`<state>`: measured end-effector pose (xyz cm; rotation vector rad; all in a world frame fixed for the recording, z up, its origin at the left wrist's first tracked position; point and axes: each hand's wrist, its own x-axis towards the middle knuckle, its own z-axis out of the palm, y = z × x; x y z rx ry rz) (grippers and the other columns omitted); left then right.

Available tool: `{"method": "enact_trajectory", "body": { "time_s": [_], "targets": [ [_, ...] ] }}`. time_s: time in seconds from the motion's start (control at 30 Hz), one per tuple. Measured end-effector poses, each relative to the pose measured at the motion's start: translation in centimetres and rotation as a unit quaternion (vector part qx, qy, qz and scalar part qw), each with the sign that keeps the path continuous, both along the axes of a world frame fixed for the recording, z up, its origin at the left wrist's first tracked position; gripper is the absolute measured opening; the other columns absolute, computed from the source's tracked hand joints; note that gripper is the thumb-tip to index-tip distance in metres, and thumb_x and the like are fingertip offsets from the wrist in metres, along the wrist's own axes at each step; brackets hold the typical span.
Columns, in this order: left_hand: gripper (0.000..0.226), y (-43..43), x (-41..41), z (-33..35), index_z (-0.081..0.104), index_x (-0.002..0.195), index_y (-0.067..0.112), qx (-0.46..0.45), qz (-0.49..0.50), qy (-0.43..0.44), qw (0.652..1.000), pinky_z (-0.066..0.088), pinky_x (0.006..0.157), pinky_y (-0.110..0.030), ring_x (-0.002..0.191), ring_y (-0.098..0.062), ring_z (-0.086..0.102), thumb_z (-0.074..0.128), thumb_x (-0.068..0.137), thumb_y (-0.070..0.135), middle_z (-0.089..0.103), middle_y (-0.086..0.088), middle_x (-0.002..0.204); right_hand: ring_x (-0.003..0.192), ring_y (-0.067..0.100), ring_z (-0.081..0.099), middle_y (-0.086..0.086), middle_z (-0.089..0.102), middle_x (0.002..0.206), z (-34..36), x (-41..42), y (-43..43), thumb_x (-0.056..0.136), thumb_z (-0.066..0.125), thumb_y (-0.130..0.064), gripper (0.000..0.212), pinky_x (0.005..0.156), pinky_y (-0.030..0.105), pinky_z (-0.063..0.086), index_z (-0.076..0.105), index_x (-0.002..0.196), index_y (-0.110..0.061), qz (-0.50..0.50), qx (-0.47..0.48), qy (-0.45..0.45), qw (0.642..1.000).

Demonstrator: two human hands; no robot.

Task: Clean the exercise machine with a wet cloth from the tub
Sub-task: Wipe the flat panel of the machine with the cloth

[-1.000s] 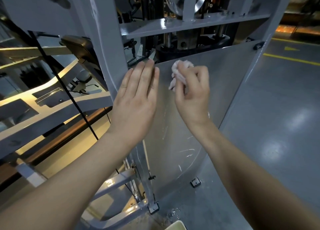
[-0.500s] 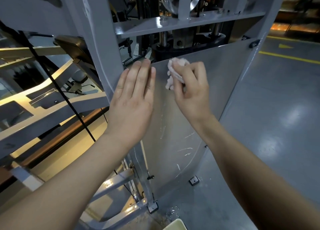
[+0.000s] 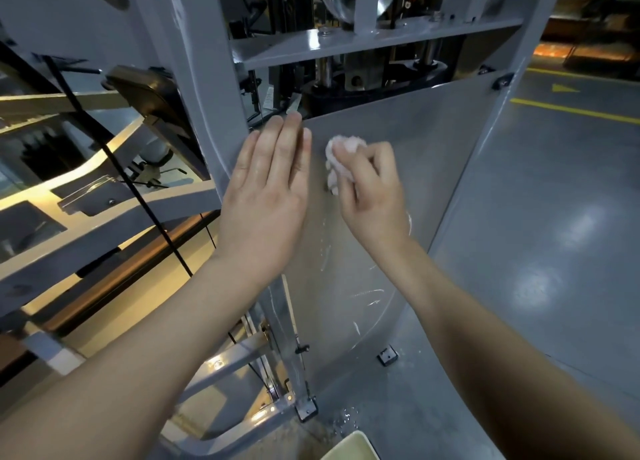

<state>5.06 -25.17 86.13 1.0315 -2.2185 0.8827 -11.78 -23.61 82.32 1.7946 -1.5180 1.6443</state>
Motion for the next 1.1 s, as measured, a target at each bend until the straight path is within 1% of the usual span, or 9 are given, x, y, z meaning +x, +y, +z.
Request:
{"method": "enact_trajectory", "body": {
  "time_s": [0.17,0.3,0.4,0.53,0.63,0.87,0.93,1.03,1.1],
  "targets": [
    [0.08,0.1,0.5,-0.2,0.008,0.16,-0.004,0.002,0.008,-0.032,0.999,-0.003,0.128,-0.049,0.156,-0.04,0.003,0.053,0.095,0.003,0.003,-0.026,0.168,0.093,-0.016,0.043,0.001,0.047,0.098,-6.6,-0.9,2.3,0.099,0.051,-0.004,0.026,0.086,0.008,0.041,0.064,0.118,-0.016,-0.019,0.108,0.021,0.994],
    [0.079,0.1,0.3,-0.3,0.006,0.161,-0.003,-0.004,0.012,-0.034,0.999,-0.005,0.127,-0.049,0.156,-0.041,0.001,0.051,0.096,0.0,0.002,-0.026,0.168,0.084,0.002,0.054,0.008,0.053,0.102,-2.8,-0.2,1.1,0.1,0.054,-0.001,0.023,0.083,0.005,0.041,0.07,0.116,-0.005,-0.034,0.055,0.004,0.998],
    [0.079,0.1,0.5,-0.4,0.0,0.161,-0.003,-0.003,0.019,-0.044,0.999,-0.008,0.127,-0.05,0.157,-0.04,-0.005,0.048,0.098,0.0,-0.005,-0.026,0.168,0.082,0.009,0.052,0.005,0.047,0.102,-3.1,0.2,0.4,0.098,0.057,0.003,0.024,0.081,0.018,0.048,0.07,0.118,-0.001,-0.018,0.02,0.009,1.0],
    [0.079,0.6,0.7,-0.5,-0.006,0.161,0.001,0.002,0.022,-0.063,0.998,-0.011,0.125,-0.051,0.156,-0.04,-0.013,0.038,0.095,0.004,-0.015,-0.024,0.167,0.092,0.013,0.053,0.005,0.046,0.101,-8.5,0.2,1.9,0.093,0.06,0.007,0.024,0.088,0.016,0.046,0.069,0.115,0.0,-0.016,0.116,0.043,0.992],
    [0.076,1.6,0.8,-1.7,0.004,0.162,0.002,0.014,0.025,-0.072,0.997,-0.011,0.125,-0.054,0.156,-0.04,-0.013,0.041,0.096,0.011,-0.013,-0.024,0.168,0.106,0.023,0.061,0.011,0.052,0.105,-7.2,0.1,2.0,0.095,0.059,0.005,0.019,0.098,0.008,0.038,0.071,0.109,0.0,-0.009,0.116,0.035,0.993],
    [0.056,3.8,1.9,-8.3,0.042,0.149,-0.005,0.077,-0.002,-0.114,0.99,0.006,0.128,-0.053,0.157,-0.039,0.009,0.045,0.097,0.016,0.018,-0.025,0.166,0.09,0.002,0.046,0.009,0.049,0.1,-6.7,0.6,0.8,0.09,0.063,0.01,0.031,0.087,0.009,0.04,0.07,0.119,0.003,-0.008,0.049,0.029,0.998],
    [0.055,3.5,2.5,-9.4,0.046,0.148,-0.003,0.097,0.022,-0.127,0.987,0.006,0.128,-0.052,0.157,-0.04,0.003,0.046,0.098,0.019,0.008,-0.025,0.168,0.09,-0.006,0.043,0.001,0.044,0.103,-8.3,0.3,1.4,0.091,0.063,0.01,0.03,0.086,0.01,0.042,0.069,0.12,0.004,0.002,0.084,0.041,0.996],
    [0.052,3.0,3.0,-10.3,0.05,0.145,-0.003,0.109,0.034,-0.136,0.984,0.004,0.128,-0.05,0.157,-0.039,-0.008,0.049,0.098,0.018,-0.008,-0.025,0.168,0.096,0.007,0.053,0.006,0.05,0.106,-7.2,0.4,1.5,0.089,0.065,0.007,0.029,0.083,0.021,0.05,0.072,0.114,-0.005,-0.001,0.081,0.048,0.996],
    [0.05,2.9,2.9,-10.8,0.054,0.142,-0.003,0.113,0.032,-0.13,0.985,0.002,0.128,-0.049,0.157,-0.038,-0.008,0.049,0.097,0.017,-0.008,-0.024,0.168,0.098,0.006,0.052,0.012,0.053,0.109,-5.6,0.8,1.0,0.09,0.064,0.005,0.026,0.085,0.013,0.045,0.073,0.112,-0.006,-0.017,0.053,0.028,0.998]
  ]
}}
